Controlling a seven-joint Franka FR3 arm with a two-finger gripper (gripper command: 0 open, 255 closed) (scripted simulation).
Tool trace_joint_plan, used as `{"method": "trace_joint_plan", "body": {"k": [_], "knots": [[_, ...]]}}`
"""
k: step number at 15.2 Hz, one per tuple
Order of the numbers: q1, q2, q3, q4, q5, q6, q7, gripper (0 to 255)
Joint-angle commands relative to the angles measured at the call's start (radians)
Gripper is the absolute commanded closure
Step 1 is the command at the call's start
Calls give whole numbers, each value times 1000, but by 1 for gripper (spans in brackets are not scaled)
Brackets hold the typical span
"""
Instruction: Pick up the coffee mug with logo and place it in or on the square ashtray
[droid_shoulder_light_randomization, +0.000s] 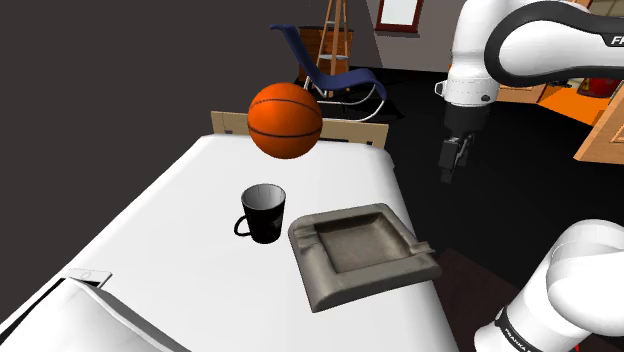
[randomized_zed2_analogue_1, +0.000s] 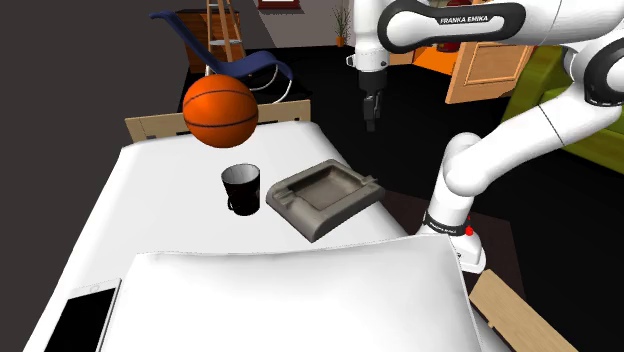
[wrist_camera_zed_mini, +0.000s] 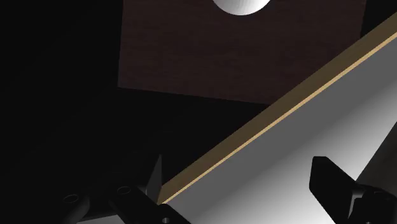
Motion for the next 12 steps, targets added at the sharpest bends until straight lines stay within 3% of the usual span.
{"method": "trace_joint_plan", "body": {"k": [1, 12], "knots": [[0, 0, 0, 0, 0, 0, 0, 0], [66, 239, 204, 161, 144, 110, 222, 0]]}}
